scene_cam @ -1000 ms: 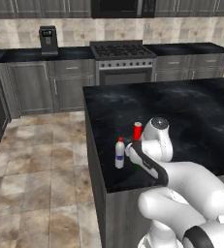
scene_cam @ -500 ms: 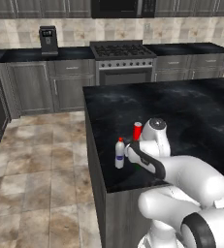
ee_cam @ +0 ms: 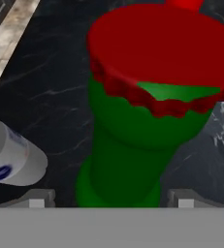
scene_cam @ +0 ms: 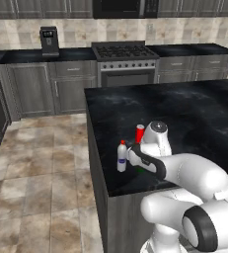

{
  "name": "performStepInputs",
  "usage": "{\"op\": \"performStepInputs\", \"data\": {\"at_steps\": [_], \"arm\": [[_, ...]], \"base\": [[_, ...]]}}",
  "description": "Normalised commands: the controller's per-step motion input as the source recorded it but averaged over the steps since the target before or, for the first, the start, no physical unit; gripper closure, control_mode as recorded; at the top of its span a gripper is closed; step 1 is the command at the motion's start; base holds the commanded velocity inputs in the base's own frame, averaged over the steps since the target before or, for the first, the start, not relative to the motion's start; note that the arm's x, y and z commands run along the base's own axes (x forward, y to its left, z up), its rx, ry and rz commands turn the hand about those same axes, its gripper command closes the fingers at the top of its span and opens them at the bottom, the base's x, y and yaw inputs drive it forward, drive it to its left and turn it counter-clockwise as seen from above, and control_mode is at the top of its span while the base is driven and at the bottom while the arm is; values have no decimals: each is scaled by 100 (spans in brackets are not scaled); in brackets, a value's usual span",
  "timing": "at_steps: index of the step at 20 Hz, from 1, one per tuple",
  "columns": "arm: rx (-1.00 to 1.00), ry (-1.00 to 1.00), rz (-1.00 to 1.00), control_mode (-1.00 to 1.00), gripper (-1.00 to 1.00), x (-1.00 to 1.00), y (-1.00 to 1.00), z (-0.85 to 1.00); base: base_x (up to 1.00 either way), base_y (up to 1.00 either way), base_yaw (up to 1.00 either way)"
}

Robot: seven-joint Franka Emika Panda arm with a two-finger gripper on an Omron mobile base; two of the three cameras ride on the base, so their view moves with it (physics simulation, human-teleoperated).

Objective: Pick the beer, bottled water, can from the counter and place them in the open cabinet.

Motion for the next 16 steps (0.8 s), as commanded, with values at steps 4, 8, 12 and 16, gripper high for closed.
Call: {"op": "performStepInputs", "data": {"at_steps": [4,8,12,16], "arm": [[0,0,0,-100,100,0,0,0],[0,-4,0,-100,100,0,0,0],[0,-17,0,-100,100,-4,0,35],[0,-19,0,-100,100,-12,0,79]], "base": [[0,0,0],[0,0,0],[0,0,0],[0,0,0]]}}
